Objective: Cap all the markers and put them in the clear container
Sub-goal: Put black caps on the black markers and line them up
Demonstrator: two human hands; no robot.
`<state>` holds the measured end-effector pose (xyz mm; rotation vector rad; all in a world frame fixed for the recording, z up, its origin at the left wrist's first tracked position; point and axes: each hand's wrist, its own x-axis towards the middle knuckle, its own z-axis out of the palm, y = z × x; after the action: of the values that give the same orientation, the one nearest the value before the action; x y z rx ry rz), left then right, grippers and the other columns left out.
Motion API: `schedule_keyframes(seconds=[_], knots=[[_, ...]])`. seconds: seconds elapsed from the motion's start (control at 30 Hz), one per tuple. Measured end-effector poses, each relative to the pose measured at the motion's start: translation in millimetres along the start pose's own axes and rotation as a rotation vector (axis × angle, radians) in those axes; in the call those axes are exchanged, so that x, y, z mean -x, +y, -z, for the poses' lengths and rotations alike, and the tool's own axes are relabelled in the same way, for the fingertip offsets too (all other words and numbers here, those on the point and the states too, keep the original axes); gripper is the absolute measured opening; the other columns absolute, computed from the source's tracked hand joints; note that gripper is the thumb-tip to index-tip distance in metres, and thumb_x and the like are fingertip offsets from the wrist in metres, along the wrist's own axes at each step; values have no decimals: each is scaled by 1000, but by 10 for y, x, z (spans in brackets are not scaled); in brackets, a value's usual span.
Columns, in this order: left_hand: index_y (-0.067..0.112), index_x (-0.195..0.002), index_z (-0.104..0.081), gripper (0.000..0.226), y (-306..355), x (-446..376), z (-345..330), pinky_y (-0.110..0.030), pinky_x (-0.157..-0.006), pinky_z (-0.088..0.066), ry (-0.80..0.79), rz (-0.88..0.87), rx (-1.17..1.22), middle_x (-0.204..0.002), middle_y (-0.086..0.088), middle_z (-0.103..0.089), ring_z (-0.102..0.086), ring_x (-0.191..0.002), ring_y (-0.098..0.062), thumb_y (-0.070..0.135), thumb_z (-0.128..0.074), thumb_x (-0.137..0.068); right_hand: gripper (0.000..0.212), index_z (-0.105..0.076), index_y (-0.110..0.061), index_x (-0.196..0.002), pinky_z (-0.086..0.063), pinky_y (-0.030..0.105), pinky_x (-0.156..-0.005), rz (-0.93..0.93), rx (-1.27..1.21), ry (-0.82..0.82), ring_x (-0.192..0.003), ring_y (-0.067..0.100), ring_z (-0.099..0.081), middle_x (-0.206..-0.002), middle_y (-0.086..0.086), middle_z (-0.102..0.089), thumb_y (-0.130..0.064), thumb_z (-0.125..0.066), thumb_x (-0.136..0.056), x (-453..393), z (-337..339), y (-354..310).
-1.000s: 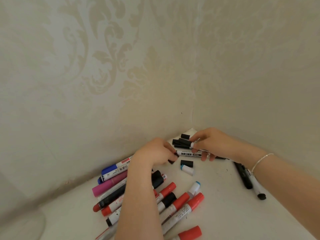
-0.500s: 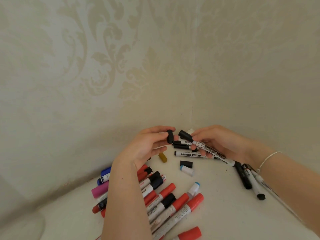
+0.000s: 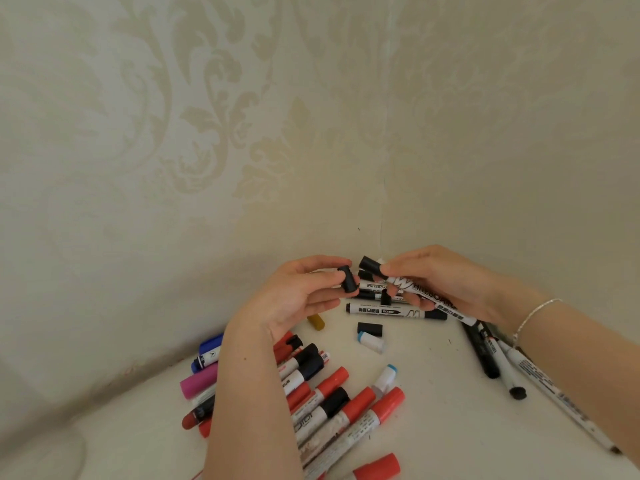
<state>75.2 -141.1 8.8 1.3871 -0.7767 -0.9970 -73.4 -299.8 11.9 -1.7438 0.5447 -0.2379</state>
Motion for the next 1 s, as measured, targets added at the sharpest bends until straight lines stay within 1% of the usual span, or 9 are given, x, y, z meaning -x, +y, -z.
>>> schedule_keyframes(seconds=[0.1, 0.27, 0.43, 0.53, 0.7, 0.77, 0.87, 0.93, 1.0], knots=[[11, -106, -68, 17, -33, -28, -27, -23, -76, -57, 29, 38, 20, -96, -8, -75, -73, -88, -18, 10, -61, -91, 17, -68, -1, -85, -34, 24, -42, -22, -6, 74, -46, 14, -46, -68, 7, -67, -17, -63, -89, 5, 37, -45], [4, -97, -70, 11, -61, -120, -138, -26, -71, -60, 24, 80, 69, -87, -10, -75, -74, -81, -19, 8, -64, -88, 21, -67, 4, -99, -36, 25, -43, -79, 42, 93, -50, 15, -48, -79, 12, -70, -12, -55, -90, 60, 239, -178], [1, -95, -65, 11, -88, -216, -329, -34, -74, -60, 16, 114, 111, -77, -10, -71, -73, -76, -21, 5, -55, -94, 19, -69, -1, -84, -36, 25, -43, -77, 181, 97, -50, 16, -46, -70, 9, -67, -15, -56, -89, 123, 331, -228], [2, -91, -62, 21, -85, -275, -471, -31, -63, -59, 65, 116, 157, -73, -11, -68, -69, -65, -18, 6, -42, -98, 18, -70, -6, -79, -36, 26, -45, -36, 248, 121, -49, 16, -46, -66, 6, -67, -16, -58, -88, 187, 359, -234], [3, -84, -58, 26, -111, -401, -741, -20, -42, -40, 135, 109, 263, -59, -3, -50, -42, -45, -11, 7, -34, -93, 19, -72, -4, -91, -31, 23, -42, 13, 230, 209, -45, 14, -43, -67, 8, -62, -19, -61, -89, 286, 385, -201], [4, -87, -58, 22, -129, -420, -844, -19, -43, -33, 112, 84, 285, -58, 0, -44, -35, -45, -9, 10, -38, -94, 18, -72, -5, -90, -28, 21, -40, 22, 191, 247, -43, 13, -40, -63, 7, -59, -19, -62, -89, 325, 375, -177], [10, -90, -63, 23, -136, -426, -996, -21, -49, -28, 39, 26, 268, -58, 4, -39, -31, -49, -7, 29, -53, -95, 18, -70, -9, -83, -28, 19, -40, 58, 214, 316, -41, 10, -40, -60, 4, -59, -21, -60, -91, 360, 343, -99], [12, -90, -66, 27, -157, -452, -1095, -20, -48, -28, 80, -24, 158, -57, 7, -39, -32, -47, -5, 37, -57, -94, 16, -63, -12, -84, -32, 18, -41, 74, 307, 355, -40, 7, -44, -62, 3, -62, -25, -58, -92, 359, 297, -33], [9, -91, -67, 29, -187, -476, -1189, -18, -44, -29, 169, -67, 88, -56, 8, -43, -34, -42, -3, 36, -57, -94, 15, -54, -12, -90, -36, 17, -42, 63, 337, 385, -38, 0, -48, -67, 3, -65, -26, -60, -90, 346, 232, 46]])
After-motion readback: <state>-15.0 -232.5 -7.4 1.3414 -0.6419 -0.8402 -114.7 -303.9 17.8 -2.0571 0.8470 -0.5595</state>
